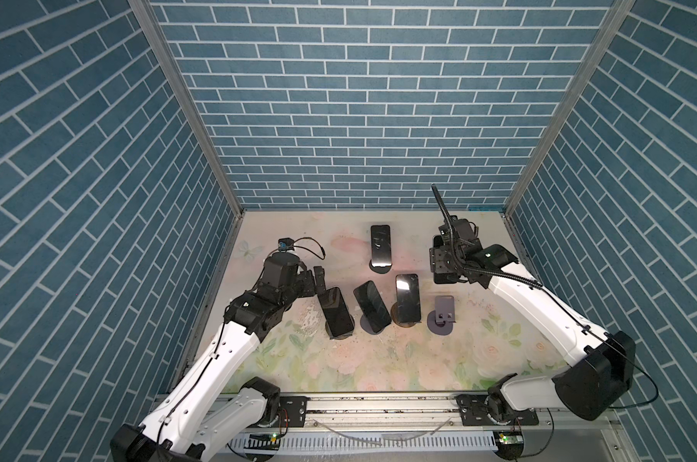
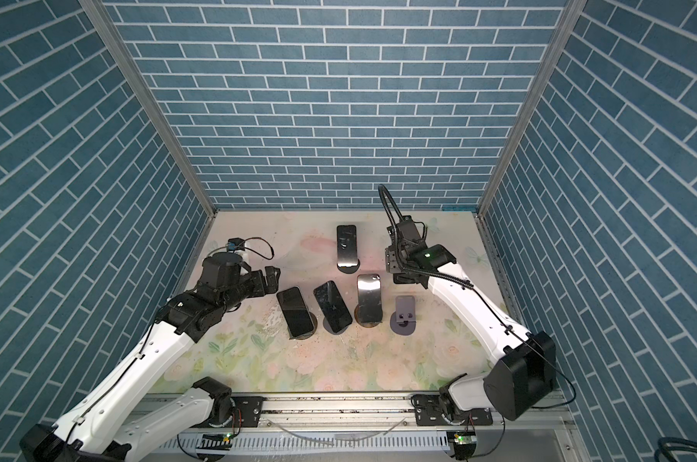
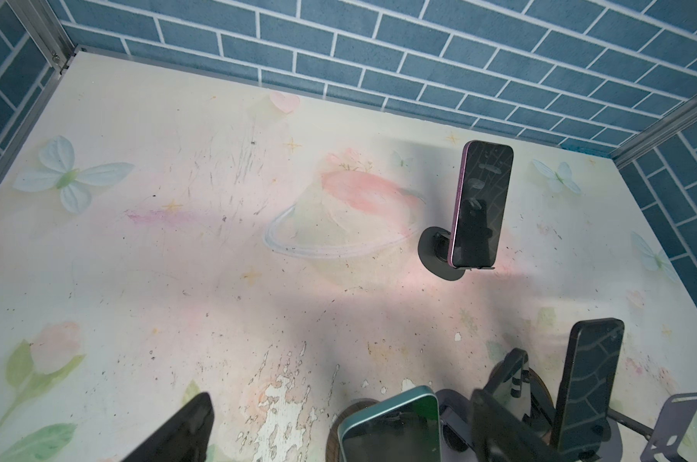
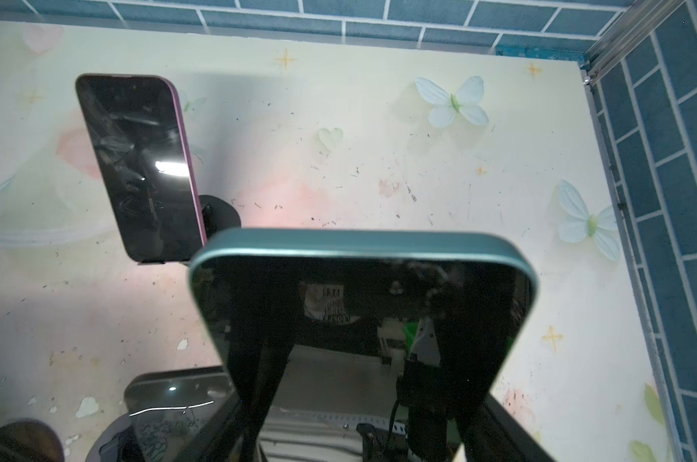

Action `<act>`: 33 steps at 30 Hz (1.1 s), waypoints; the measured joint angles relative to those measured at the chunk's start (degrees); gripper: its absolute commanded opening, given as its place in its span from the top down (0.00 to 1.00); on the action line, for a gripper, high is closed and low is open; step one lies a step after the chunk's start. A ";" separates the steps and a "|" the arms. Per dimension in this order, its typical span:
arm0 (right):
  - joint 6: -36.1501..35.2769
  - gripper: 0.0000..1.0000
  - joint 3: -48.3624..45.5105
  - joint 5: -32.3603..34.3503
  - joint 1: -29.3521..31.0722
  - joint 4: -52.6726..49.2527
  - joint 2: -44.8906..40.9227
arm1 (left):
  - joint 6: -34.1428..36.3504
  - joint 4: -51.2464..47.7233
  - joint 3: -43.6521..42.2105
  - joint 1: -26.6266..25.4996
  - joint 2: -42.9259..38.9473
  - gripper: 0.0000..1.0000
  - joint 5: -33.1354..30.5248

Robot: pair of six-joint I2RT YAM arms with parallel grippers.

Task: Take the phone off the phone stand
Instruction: 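Lift the phone off its stand with the right gripper, away from the robot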

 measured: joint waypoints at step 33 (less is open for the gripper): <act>-1.36 0.36 9.84 -16.11 -11.41 5.40 31.82 | 2.10 0.94 -0.17 -0.04 2.67 0.00 -2.51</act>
